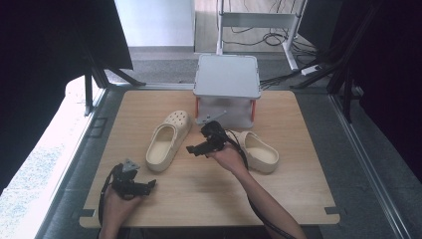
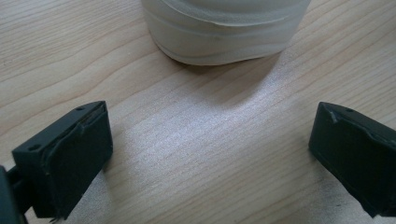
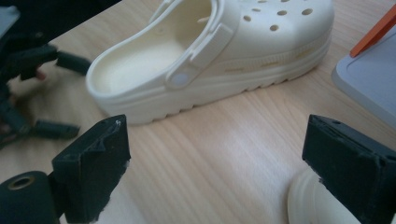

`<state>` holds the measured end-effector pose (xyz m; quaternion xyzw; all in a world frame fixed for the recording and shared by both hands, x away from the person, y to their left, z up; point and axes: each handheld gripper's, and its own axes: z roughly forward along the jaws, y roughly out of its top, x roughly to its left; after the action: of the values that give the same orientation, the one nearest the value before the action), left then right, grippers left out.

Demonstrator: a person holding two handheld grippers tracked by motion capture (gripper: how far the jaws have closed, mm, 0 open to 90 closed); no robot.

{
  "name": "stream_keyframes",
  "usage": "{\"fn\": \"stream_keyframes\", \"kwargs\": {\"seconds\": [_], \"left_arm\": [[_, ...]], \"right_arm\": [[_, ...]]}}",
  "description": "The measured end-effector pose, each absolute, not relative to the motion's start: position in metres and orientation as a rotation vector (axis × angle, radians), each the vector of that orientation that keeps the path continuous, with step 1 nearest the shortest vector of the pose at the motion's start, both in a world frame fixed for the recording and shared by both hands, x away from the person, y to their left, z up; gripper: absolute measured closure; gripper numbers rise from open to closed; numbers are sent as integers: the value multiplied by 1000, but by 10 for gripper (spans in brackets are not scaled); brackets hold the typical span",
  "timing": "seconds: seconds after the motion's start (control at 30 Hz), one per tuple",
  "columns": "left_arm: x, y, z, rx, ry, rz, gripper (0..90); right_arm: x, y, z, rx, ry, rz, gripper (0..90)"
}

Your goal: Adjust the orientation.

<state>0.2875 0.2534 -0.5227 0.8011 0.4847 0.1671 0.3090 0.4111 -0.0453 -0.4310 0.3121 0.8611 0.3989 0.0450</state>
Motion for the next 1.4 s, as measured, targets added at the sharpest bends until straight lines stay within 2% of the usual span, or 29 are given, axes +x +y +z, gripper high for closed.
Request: {"fn": "stream_keyframes", "kwargs": {"seconds": [0.47, 0.77, 0.93, 1.17, 1.4], "left_arm": [[287, 253, -523, 2113, 1284, 437, 0], [286, 257, -523, 2113, 1277, 439, 4], [285, 263, -523, 2109, 1288, 445, 4], [285, 265, -523, 2104, 1295, 445, 4], [285, 265, -523, 2106, 1293, 445, 4]], "right_arm": [[449, 16, -441, 1161, 2579, 1157, 139], [460, 43, -453, 1262, 2533, 1080, 204], [461, 55, -459, 1276, 2518, 998, 200], [461, 56, -457, 1280, 2488, 895, 369], [461, 43, -446, 1201, 2532, 813, 684]]}}
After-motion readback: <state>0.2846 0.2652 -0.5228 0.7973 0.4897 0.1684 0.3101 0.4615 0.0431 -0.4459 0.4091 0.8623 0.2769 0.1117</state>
